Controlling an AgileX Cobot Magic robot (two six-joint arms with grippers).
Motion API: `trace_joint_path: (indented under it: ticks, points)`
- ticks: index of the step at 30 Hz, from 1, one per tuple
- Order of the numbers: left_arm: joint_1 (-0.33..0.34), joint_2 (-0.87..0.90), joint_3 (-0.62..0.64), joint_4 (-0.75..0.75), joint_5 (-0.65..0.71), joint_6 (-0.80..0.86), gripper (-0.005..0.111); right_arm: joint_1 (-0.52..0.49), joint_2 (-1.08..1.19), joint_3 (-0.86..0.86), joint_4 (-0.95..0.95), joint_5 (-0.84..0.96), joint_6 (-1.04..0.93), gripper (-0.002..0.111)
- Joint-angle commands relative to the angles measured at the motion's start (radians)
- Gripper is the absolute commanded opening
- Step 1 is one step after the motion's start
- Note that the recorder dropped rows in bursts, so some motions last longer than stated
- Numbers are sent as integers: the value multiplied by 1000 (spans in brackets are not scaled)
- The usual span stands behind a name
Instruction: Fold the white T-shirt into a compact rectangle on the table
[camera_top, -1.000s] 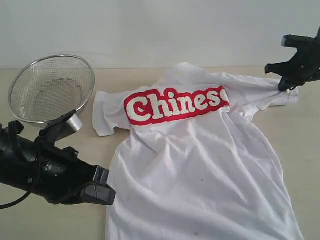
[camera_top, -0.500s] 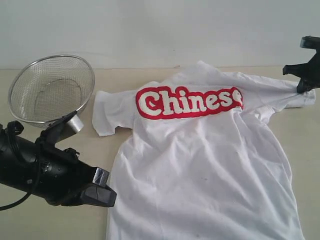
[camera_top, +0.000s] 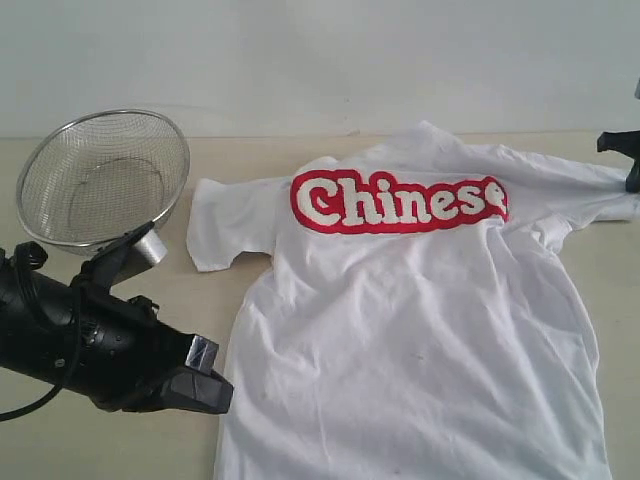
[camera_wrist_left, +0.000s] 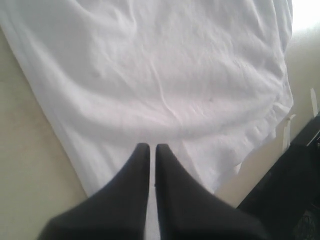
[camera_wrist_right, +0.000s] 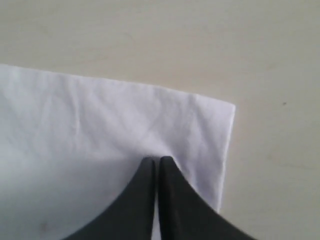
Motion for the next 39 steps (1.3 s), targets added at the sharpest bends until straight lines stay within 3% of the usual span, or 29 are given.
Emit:
trace_joint_path:
  ticks: [1,6,12,19,28,39]
  points:
    - [-1,2,4,-9,-8,8,4,-9,-67,10,263,69,-98,0]
    - [-1,2,4,-66,-8,59,4,1,-146,10,547,208,-149,0]
    - [-1,2,4,-256,1,177,4,40,-264,56,582,243,-149,0]
    - [-1,2,0,-438,44,319,4,133,-506,399,603,243,-255,0]
    - [-1,-104,-80,-384,7,321,4,256,-709,894,759,219,-506,0]
    - [-1,-107,-127,-348,-46,321,4,291,-755,1138,878,167,-654,0]
